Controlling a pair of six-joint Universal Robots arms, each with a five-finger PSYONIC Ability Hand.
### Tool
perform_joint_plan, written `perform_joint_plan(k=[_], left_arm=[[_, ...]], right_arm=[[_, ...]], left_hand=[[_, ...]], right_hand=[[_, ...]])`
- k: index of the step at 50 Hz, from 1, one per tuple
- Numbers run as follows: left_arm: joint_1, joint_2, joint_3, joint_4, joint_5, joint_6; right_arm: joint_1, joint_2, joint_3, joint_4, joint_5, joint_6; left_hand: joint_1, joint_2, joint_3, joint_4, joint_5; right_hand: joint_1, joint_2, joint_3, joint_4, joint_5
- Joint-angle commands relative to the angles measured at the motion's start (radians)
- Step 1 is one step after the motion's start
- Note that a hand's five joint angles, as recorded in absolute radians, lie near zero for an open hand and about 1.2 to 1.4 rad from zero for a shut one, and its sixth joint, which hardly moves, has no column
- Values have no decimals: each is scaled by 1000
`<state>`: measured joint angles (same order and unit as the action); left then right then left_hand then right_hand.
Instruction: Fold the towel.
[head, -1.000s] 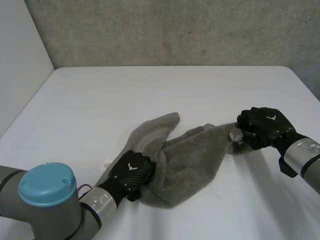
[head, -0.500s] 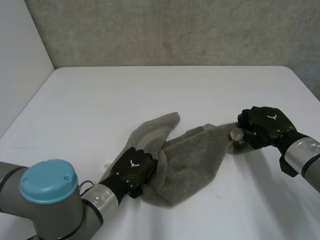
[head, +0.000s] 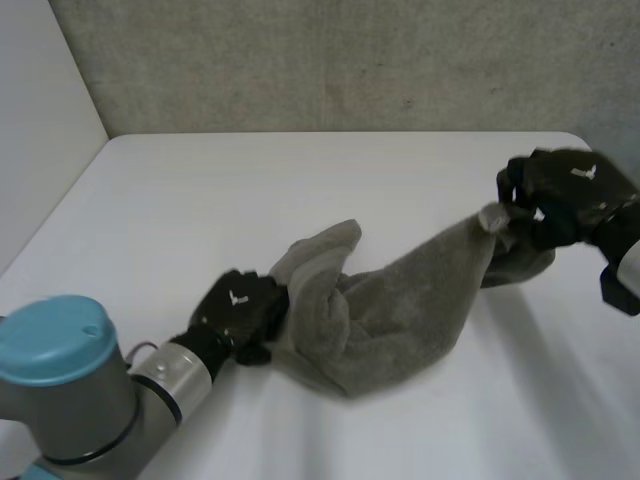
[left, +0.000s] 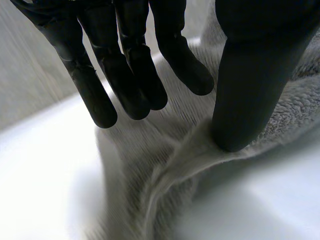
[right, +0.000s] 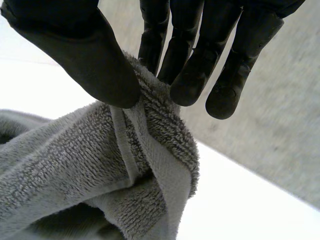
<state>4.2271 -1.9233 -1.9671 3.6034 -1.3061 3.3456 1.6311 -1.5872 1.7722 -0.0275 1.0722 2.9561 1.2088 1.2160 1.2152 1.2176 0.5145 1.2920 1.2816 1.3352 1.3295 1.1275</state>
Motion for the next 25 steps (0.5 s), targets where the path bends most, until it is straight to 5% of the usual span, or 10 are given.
perform_joint_plan(k=[1, 6, 18, 25], left_arm=[[-7, -66, 5, 0, 2, 25], [-6, -16, -6, -6, 2, 25], [-7, -14, -12, -9, 1, 26], [-10, -22, -10, -11, 1, 28]], right_arm=[[-7, 113, 33, -19, 2, -89], [-10, 113, 32, -18, 2, -104], [-8, 113, 43, -20, 2, -106], [-7, 113, 46, -23, 2, -106]], left_hand=[[91, 84, 85, 82, 611], [-141, -148, -147, -149, 379], [-161, -169, -168, -170, 358], [-496, -503, -503, -505, 24]], right_hand=[[104, 115, 61, 67, 94], [104, 115, 61, 67, 94], [104, 115, 61, 67, 94], [104, 115, 61, 67, 94]])
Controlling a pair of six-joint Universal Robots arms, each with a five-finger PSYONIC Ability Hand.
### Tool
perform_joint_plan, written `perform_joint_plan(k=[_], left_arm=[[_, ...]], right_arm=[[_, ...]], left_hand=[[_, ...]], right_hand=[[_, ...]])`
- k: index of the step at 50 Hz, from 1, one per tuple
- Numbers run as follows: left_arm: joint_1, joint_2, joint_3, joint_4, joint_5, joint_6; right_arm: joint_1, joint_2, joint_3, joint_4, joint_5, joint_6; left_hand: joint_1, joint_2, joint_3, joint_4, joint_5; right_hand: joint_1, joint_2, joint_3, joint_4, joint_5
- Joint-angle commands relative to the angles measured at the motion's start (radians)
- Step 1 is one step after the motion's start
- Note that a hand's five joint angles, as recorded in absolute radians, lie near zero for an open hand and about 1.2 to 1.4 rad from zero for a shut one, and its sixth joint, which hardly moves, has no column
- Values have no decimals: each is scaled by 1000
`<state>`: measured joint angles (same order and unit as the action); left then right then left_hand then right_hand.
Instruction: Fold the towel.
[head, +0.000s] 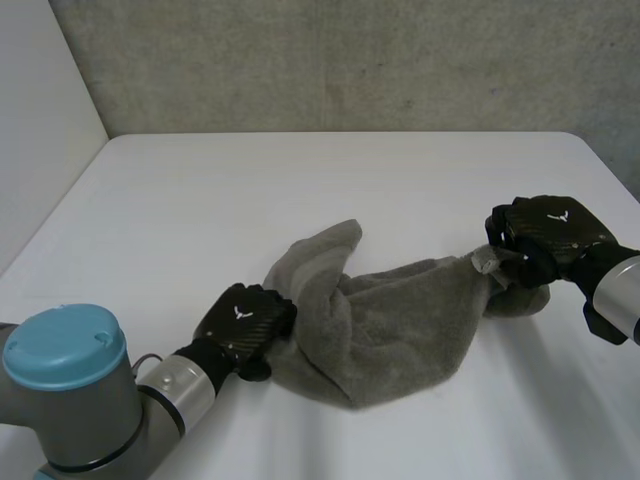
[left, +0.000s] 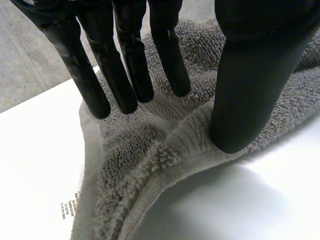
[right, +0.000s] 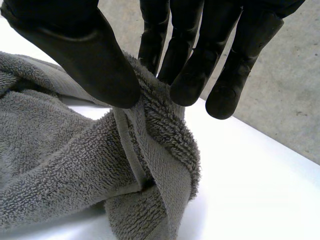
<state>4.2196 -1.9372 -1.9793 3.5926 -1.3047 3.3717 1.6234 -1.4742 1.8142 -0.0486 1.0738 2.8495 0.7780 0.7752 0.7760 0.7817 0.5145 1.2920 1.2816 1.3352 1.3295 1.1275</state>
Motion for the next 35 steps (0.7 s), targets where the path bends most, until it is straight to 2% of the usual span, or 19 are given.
perform_joint_plan(k=[1, 12, 15, 16, 17, 19, 21, 28, 35], left_arm=[[-3, -8, 2, 0, -1, 1], [-1, -17, 7, 0, -1, 9], [-1, -40, 11, 0, -1, 9], [-3, -51, 13, 0, -1, 9], [-3, -51, 13, 0, -1, 9], [-3, -63, 17, 0, 1, 9], [-6, -65, 20, 0, 2, 9], [-32, -23, 33, -3, 1, 8], [5, 148, 34, -12, -7, -8]], right_arm=[[1, 0, 4, -2, 0, 1], [0, 2, 4, -4, 1, -1], [1, 3, 4, -5, 1, -1], [1, 3, 4, -5, 1, -1], [1, 5, 4, -5, 1, -1], [3, 5, 4, -5, 1, -1], [1, 5, 4, -5, 1, -1], [-2, 2, -3, -2, 0, -1], [-2, -40, -32, 16, 11, 13]], left_hand=[[-65, -63, -63, -69, 24], [-30, -27, -28, -34, 59], [70, 72, 72, 66, 159], [163, 165, 165, 159, 252], [164, 166, 166, 160, 253], [537, 540, 539, 534, 626], [618, 620, 619, 614, 706], [618, 621, 620, 615, 707], [618, 621, 620, 615, 707]], right_hand=[[104, 115, 61, 67, 94], [104, 115, 61, 67, 94], [104, 115, 61, 67, 94], [104, 115, 61, 67, 94], [104, 115, 61, 67, 94], [104, 115, 61, 67, 94], [104, 115, 61, 67, 94], [104, 115, 61, 67, 94], [104, 115, 61, 67, 94]])
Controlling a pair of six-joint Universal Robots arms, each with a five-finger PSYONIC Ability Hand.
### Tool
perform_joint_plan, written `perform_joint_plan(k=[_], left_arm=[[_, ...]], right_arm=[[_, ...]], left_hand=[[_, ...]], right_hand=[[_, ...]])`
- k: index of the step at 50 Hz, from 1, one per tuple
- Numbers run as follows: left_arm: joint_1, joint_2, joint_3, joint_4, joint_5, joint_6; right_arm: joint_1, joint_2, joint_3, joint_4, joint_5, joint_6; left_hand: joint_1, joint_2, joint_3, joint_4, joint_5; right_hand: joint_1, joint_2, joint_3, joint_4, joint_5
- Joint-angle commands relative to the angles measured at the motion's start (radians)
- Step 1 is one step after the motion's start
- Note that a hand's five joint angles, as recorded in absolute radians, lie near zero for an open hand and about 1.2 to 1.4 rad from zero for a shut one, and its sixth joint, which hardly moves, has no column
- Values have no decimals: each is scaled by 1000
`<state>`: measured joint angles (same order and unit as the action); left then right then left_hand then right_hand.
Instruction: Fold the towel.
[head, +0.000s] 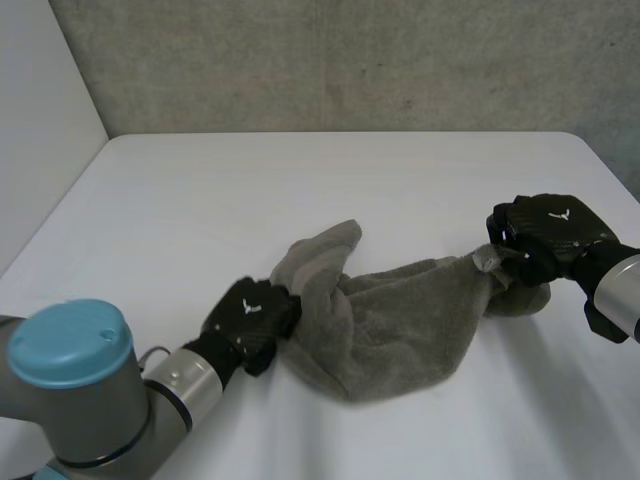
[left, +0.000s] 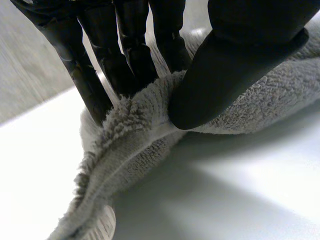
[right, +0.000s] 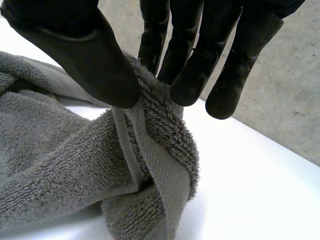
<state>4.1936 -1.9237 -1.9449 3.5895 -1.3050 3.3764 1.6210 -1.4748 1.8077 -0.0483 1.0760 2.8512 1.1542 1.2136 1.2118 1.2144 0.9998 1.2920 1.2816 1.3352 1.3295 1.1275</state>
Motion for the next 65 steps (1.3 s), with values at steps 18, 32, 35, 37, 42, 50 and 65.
perform_joint_plan(k=[18, 32, 35, 37, 42, 50, 65], left_arm=[[144, 413, 3, -92, -2, -178], [155, -130, 353, -169, -22, -129], [157, -153, 507, -182, -49, -138], [155, -150, 574, -179, -80, -144], [158, -75, 712, -90, -181, -195], [223, 71, 659, 130, -212, -285], [316, 48, 186, 42, -71, -270]], right_arm=[[-64, -180, -349, 429, -33, -50], [86, 341, -637, 543, 108, -297], [149, 367, -749, 393, 110, -209], [163, 366, -780, 272, 111, -154], [166, 268, -717, -193, 119, 43], [123, 99, -613, -381, 90, 343], [36, 373, -657, 436, -87, -180]], left_hand=[[242, 183, 184, 182, 222], [242, 183, 184, 182, 222], [242, 183, 184, 182, 222], [242, 183, 184, 182, 222], [242, 183, 184, 182, 222], [242, 183, 184, 182, 222], [242, 183, 184, 182, 222]], right_hand=[[104, 115, 61, 67, 94], [104, 115, 61, 67, 94], [104, 115, 61, 67, 94], [104, 115, 61, 67, 94], [104, 115, 61, 67, 94], [104, 115, 61, 67, 94], [104, 115, 61, 67, 94]])
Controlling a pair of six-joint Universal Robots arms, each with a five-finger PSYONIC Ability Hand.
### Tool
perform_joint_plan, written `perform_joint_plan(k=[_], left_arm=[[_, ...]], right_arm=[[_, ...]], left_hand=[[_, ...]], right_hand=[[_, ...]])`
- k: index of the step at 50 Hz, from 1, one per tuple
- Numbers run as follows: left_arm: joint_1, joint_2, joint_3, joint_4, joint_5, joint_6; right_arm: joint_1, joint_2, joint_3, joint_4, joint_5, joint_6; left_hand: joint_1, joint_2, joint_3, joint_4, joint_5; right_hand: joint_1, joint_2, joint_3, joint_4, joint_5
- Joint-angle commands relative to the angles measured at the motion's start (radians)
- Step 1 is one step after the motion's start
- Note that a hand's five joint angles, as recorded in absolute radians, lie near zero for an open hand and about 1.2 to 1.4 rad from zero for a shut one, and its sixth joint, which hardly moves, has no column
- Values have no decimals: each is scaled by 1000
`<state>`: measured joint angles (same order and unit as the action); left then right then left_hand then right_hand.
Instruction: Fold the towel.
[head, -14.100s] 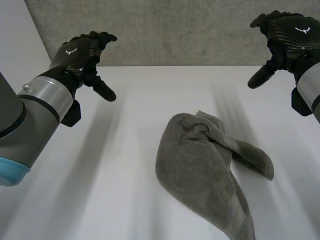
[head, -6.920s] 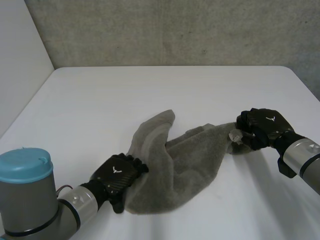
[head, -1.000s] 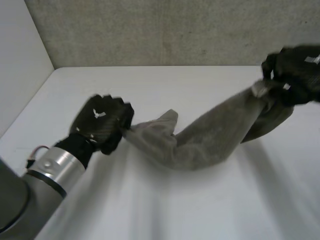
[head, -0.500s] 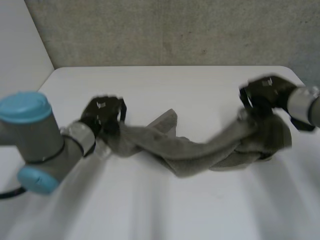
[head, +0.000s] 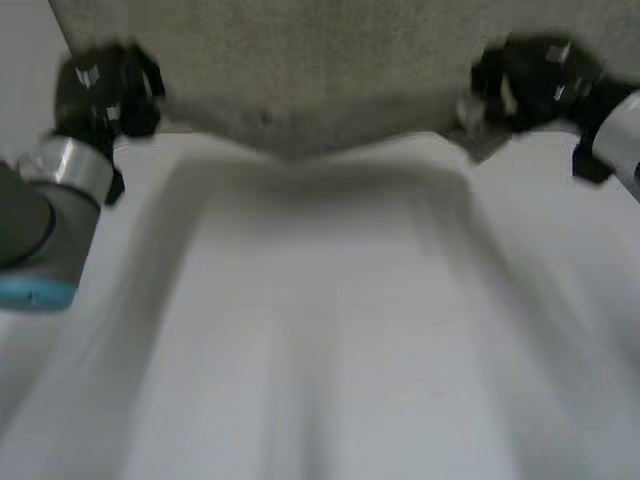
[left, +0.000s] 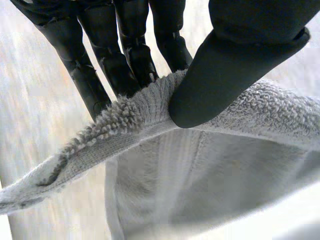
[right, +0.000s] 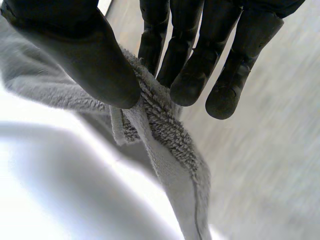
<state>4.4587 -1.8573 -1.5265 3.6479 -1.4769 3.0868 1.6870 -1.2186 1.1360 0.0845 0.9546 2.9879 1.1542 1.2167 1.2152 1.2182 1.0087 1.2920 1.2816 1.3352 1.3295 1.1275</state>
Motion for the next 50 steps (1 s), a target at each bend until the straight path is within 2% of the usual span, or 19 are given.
perform_joint_plan(k=[1, 4, 7, 14, 15, 16, 17, 19, 25, 30, 36, 42, 43, 44, 45, 46, 48, 50], left_arm=[[51, -19, -233, -17, 101, 20], [37, -60, -282, -14, 121, 38], [33, -108, -287, -18, 122, 76], [40, -129, -273, -32, 119, 177], [41, -129, -273, -32, 119, 178], [44, -129, -274, -32, 119, 182], [47, -129, -274, -32, 119, 182], [47, -129, -276, -32, 121, 182], [47, -123, -281, -32, 122, 178], [47, -123, -284, -32, 122, 179], [44, -123, -287, -32, 124, 179], [45, -122, -287, -32, 125, 179], [45, -122, -287, -32, 125, 179], [45, -120, -288, -32, 125, 179], [45, -119, -288, -32, 127, 179], [45, -119, -288, -32, 127, 179], [45, -119, -288, -32, 129, 179], [45, -119, -288, -32, 129, 179]], right_arm=[[-26, 146, 22, 367, 55, -386], [-24, 194, 37, 441, 87, -473], [-24, 221, 57, 448, 113, -491], [-38, 232, 111, 406, 105, -501], [-38, 232, 126, 388, 105, -503], [-41, 231, 143, 370, 105, -504], [-41, 231, 143, 370, 105, -504], [-59, 214, 177, 325, 107, -503], [-105, 139, 268, 224, 105, -486], [-121, 39, 459, 60, 105, -480], [-130, -62, 590, -6, 105, -461], [-128, -179, 727, -97, 104, -295], [-127, -202, 760, -126, 105, -256], [-125, -225, 792, -161, 107, -236], [-125, -225, 792, -161, 107, -236], [-122, -246, 818, -204, 111, -222], [-121, -255, 833, -245, 116, -219], [-113, -239, 838, -298, 130, -216]], left_hand=[[242, 180, 181, 178, 213], [242, 180, 181, 178, 213], [242, 180, 181, 178, 213], [242, 180, 181, 178, 213], [242, 180, 181, 178, 213], [242, 180, 181, 178, 213], [242, 180, 181, 178, 213], [242, 180, 181, 178, 213], [242, 180, 181, 178, 213], [242, 180, 181, 178, 213], [242, 180, 181, 178, 213], [242, 180, 181, 178, 213], [242, 180, 181, 178, 213], [242, 180, 181, 178, 213], [242, 180, 181, 178, 213], [242, 180, 181, 178, 213], [242, 180, 181, 178, 213], [242, 180, 181, 178, 213]], right_hand=[[104, 115, 61, 67, 94], [104, 115, 61, 67, 94], [104, 115, 61, 67, 94], [32, 42, -11, -6, 22], [-35, -24, -78, -72, -45], [-210, -200, -253, -247, -220], [-212, -201, -255, -249, -222], [-653, -643, -696, -691, -663], [-731, -721, -775, -769, -741], [-840, -829, -883, -877, -850], [-858, -847, -901, -895, -868], [-831, -821, -875, -869, -841], [-776, -766, -819, -813, -786], [-569, -559, -612, -607, -579], [-567, -557, -610, -605, -577], [-404, -394, -447, -442, -414], [-371, -360, -414, -408, -381], [-461, -450, -504, -498, -471]])
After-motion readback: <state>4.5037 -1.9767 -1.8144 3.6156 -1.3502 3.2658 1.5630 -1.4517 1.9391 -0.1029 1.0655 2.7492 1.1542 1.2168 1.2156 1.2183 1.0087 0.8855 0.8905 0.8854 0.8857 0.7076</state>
